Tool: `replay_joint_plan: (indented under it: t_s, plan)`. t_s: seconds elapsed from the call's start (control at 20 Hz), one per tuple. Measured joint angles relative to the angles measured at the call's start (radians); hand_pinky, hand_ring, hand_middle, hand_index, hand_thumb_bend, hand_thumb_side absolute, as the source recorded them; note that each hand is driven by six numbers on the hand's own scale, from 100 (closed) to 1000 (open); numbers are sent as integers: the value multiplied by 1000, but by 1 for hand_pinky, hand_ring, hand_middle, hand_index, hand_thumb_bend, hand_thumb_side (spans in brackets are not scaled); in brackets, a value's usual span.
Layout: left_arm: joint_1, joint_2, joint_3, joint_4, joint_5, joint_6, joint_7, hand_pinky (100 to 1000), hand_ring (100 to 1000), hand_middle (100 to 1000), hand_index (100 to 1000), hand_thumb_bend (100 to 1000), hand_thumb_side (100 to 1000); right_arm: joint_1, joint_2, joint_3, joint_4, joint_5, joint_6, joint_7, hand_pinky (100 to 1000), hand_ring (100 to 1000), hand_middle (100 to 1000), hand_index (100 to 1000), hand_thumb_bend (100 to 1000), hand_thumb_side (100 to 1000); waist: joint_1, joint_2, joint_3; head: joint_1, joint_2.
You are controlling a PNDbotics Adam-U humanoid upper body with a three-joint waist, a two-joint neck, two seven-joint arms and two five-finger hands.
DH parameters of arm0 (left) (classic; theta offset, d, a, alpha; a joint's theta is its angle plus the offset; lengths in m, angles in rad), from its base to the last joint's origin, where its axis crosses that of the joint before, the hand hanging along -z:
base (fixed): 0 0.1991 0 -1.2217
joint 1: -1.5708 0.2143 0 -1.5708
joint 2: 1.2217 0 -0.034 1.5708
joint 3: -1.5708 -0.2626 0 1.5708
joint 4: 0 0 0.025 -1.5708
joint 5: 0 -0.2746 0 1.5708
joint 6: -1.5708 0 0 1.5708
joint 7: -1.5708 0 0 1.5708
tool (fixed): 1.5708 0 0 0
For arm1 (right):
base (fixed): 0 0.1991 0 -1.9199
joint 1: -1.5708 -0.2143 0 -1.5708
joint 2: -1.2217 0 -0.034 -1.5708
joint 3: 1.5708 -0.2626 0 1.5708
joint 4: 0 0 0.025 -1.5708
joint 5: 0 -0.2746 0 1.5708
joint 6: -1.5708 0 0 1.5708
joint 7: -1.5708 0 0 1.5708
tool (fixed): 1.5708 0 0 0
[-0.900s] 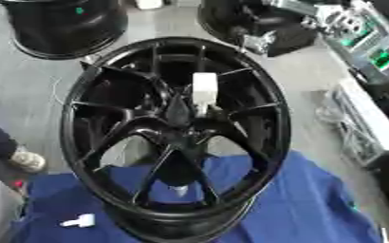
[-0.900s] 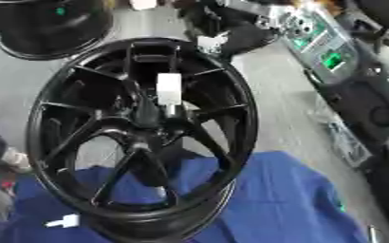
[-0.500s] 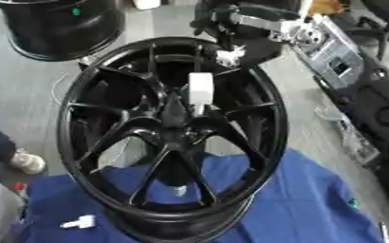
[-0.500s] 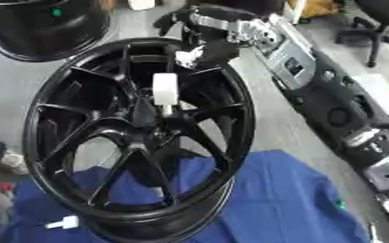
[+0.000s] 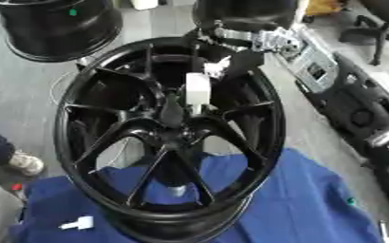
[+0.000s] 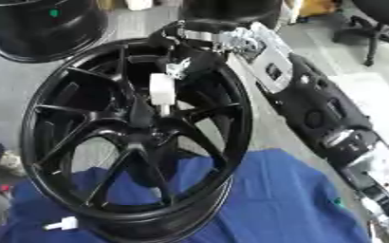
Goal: Pull the pin out of the wheel hub.
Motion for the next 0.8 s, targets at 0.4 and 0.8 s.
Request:
replay_joint_plan:
  t_s: [0.4, 0.8]
  plan:
    - [0, 0, 0, 2, 0, 1, -1, 587, 412, 595, 791, 249, 1000, -15, 13, -22, 26, 90, -30, 35, 442, 483, 845, 946, 147, 740, 0, -5, 0, 0, 0]
    - [0, 0, 0, 5, 0, 2, -2, 588, 413, 596, 795, 250, 1000, -6, 10, -19, 1, 91, -42, 77, 427, 474, 838, 946, 140, 754, 0, -6, -1, 9, 0]
